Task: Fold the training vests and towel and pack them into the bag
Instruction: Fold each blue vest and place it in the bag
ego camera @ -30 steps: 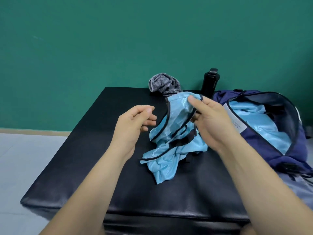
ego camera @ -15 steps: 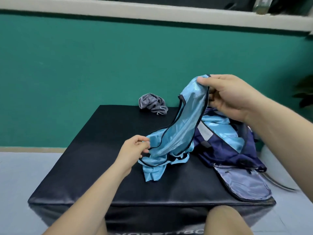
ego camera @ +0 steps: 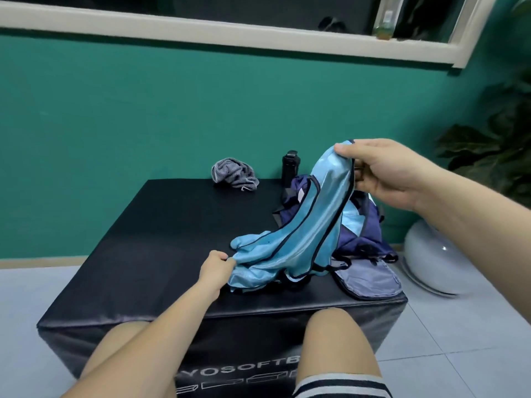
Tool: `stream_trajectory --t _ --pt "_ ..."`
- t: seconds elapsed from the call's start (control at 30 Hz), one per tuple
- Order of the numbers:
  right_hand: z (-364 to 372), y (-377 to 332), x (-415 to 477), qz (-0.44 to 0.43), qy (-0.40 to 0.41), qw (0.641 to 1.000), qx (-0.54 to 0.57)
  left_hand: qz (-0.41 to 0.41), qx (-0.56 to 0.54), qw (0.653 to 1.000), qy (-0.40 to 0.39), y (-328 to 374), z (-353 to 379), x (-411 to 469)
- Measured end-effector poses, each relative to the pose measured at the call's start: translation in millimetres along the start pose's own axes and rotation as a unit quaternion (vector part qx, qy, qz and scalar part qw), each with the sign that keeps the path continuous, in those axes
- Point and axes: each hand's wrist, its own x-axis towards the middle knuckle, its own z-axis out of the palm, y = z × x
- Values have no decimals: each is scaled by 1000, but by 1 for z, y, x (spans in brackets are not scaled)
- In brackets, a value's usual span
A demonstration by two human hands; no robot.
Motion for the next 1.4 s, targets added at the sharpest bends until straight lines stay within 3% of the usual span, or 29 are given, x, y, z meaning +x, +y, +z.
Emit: stream_trajectory --t 0.17,0.37,0.5,0.67,0.97,1.1,1.2,1.27,1.4 --pt "-9 13 -9 13 1 1000 -13 -9 -70 997 -39 -3 8 2" --pt "-14 24 -8 25 8 999 -21 3 -108 994 -18 8 14 12" --pt "-14 26 -7 24 9 999 -20 31 -31 999 -7 13 22 17" --pt "-20 28 -7 20 14 999 -23 104 78 989 66 29 13 9" --pt "-13 33 -3 24 14 1000 7 200 182 949 165 42 -99 16" --pt "4 35 -3 23 -6 1000 18 125 163 964 169 29 -141 6" --pt "16 36 -1 24 -20 999 23 -15 -54 997 62 19 -160 0" --pt "23 33 -1 22 -28 999 24 -96 -173 980 -15 18 -168 -8" --pt "33 25 -2 13 -35 999 30 -151 -214 958 -115 18 -188 -17"
